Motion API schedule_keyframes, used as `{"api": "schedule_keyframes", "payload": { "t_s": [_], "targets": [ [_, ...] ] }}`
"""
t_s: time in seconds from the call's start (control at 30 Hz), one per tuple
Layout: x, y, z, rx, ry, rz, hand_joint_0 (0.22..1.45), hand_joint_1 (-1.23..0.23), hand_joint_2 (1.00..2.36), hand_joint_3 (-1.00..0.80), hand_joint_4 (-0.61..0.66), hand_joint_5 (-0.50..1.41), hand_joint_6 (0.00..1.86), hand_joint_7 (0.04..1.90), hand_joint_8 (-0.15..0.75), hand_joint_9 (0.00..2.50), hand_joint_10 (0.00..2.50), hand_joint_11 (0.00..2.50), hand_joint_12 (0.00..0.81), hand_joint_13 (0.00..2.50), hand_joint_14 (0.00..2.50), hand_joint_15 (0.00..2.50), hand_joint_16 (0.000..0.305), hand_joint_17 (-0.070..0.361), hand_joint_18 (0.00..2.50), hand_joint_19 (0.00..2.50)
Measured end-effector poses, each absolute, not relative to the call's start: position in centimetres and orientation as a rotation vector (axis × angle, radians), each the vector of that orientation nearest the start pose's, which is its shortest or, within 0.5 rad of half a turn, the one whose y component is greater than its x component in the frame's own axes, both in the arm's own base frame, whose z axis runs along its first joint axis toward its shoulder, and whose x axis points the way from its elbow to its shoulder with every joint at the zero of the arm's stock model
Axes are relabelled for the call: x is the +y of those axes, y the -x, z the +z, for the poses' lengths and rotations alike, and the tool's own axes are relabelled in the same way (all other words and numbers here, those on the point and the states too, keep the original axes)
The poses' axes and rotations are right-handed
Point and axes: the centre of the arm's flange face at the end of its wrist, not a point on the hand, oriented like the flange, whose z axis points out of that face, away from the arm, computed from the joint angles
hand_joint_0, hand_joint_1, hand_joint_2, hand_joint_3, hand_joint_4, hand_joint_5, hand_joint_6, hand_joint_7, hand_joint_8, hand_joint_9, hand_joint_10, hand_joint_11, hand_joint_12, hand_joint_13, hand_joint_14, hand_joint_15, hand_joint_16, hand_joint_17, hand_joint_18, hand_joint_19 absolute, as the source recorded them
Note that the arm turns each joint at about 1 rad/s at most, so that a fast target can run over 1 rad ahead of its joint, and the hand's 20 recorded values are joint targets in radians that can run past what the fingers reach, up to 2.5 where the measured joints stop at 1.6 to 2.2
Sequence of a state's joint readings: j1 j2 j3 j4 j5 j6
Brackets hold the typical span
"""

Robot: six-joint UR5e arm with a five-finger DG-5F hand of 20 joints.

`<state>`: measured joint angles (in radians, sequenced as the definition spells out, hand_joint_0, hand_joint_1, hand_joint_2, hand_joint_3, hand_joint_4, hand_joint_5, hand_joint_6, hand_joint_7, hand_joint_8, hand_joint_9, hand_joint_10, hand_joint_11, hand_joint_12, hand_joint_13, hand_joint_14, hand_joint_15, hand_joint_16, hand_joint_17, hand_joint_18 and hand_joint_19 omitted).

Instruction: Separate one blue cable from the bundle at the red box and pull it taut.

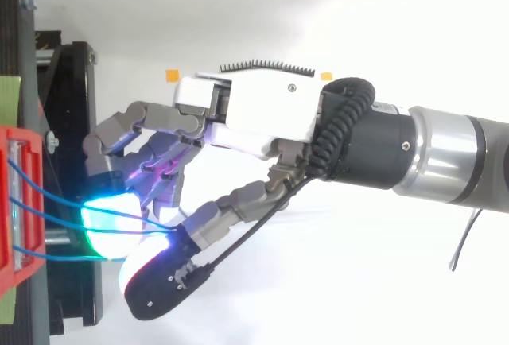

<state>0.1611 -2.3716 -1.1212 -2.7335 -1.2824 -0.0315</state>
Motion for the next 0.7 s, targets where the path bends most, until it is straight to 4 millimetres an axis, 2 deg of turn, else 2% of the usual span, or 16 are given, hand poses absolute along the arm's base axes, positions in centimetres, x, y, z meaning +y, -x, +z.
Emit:
{"api": "schedule_keyframes", "payload": {
  "t_s": [0.17, 0.23, 0.33, 0.43, 0.47, 0.6, 0.7],
  "targets": [
    [-3.55, -79.02, 22.88, 1.088, -1.211, 1.118, 0.78, -1.06, 1.0, -0.46, 0.3, -0.2, 0.88, 1.21, 0.404, 0.92, 0.01, 0.84, 0.401, 0.94, 0.02, 0.58, 0.054, 0.121, 1.08, 0.62],
    [-3.57, -79.02, 22.87, 1.091, -1.207, 1.112, 0.73, -1.07, 1.0, -0.5, 0.3, -0.21, 0.88, 1.19, 0.399, 0.91, 0.01, 0.83, 0.402, 0.92, 0.02, 0.59, 0.054, 0.121, 1.07, 0.62],
    [-3.56, -79.01, 22.87, 1.098, -1.198, 1.103, 0.61, -1.02, 1.0, -0.5, 0.29, -0.21, 0.88, 1.16, 0.405, 0.91, 0.01, 0.82, 0.401, 0.92, 0.02, 0.58, 0.053, 0.12, 1.06, 0.63],
    [-3.56, -79.01, 22.89, 1.102, -1.191, 1.095, 0.57, -0.87, 1.0, -0.5, 0.3, -0.21, 0.87, 1.08, 0.415, 0.94, 0.01, 0.81, 0.4, 0.92, 0.02, 0.57, 0.054, 0.122, 1.06, 0.63],
    [-3.55, -79.02, 22.88, 1.102, -1.19, 1.093, 0.57, -0.78, 1.0, -0.5, 0.3, -0.2, 0.86, 1.06, 0.418, 0.96, 0.01, 0.79, 0.399, 0.92, 0.02, 0.58, 0.054, 0.122, 1.06, 0.64],
    [-3.48, -79.02, 22.85, 1.104, -1.189, 1.091, 0.59, -0.53, 1.0, -0.5, 0.28, -0.19, 0.84, 1.09, 0.416, 1.0, 0.01, 0.77, 0.397, 0.94, 0.02, 0.58, 0.053, 0.12, 1.06, 0.65],
    [-3.48, -79.01, 22.81, 1.105, -1.189, 1.09, 0.62, -0.48, 1.0, -0.5, 0.28, -0.19, 0.84, 1.1, 0.415, 1.02, 0.01, 0.76, 0.398, 0.95, 0.02, 0.58, 0.053, 0.118, 1.06, 0.67]
  ]
}}
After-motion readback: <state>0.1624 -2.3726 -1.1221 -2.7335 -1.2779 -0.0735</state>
